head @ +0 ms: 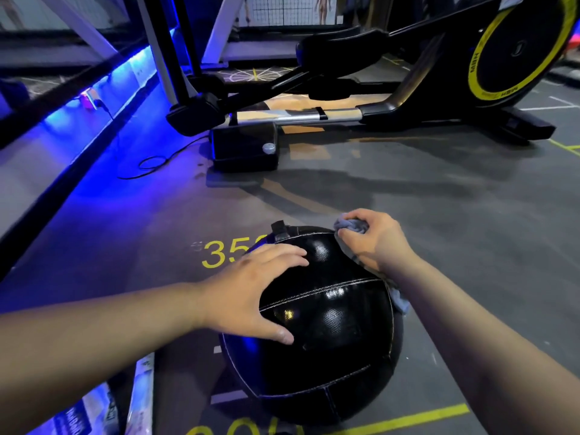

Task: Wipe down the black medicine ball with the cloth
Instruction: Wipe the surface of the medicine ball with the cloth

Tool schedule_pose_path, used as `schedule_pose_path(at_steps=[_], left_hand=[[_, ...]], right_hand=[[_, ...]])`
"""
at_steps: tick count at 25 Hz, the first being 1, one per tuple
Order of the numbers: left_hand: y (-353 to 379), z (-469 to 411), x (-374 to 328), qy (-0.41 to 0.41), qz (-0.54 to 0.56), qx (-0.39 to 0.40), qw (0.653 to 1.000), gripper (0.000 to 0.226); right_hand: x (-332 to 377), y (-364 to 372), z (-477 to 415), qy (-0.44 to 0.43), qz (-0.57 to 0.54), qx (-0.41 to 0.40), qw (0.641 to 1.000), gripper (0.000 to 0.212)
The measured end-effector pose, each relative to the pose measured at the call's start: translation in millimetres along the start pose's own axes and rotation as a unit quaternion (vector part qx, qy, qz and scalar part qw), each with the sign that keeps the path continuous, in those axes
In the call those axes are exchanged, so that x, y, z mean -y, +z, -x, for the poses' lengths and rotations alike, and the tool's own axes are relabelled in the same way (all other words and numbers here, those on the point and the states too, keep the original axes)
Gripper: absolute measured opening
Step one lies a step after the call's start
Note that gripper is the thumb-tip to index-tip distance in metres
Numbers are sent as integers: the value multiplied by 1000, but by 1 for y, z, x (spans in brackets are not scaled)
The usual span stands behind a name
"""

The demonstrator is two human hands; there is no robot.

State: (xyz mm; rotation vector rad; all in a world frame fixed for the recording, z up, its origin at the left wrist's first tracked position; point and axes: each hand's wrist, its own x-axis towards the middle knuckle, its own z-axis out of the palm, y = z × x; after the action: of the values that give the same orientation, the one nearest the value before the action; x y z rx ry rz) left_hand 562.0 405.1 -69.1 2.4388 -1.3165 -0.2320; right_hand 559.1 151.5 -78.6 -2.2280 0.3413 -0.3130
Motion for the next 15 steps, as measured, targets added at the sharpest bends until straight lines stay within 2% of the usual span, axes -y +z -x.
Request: schedule_pose_path(at_steps=[2,5,7,10,13,15], left_hand=[[-2,1,4,-25,-4,-29,999,109],[-1,-4,-1,-147,2,-55,988,134],[2,-8,-2,-213,30,-42,976,143],[4,-12,3,-231,41,-33,971,145],[2,-12,7,-250,32,-37,967,144],[0,-13,6,-250,23,-39,967,140]], right_hand=[[-5,2,-3,10,-19,0,1000,16],[-15,-4,-8,57,-53,4,997,21],[-11,-6,-4,49,-18,-1,999,27],[22,7,18,-66,33,19,997,30],[64,37,48,-245,68,109,961,36],[70,47,48,-263,88,126,953,40]])
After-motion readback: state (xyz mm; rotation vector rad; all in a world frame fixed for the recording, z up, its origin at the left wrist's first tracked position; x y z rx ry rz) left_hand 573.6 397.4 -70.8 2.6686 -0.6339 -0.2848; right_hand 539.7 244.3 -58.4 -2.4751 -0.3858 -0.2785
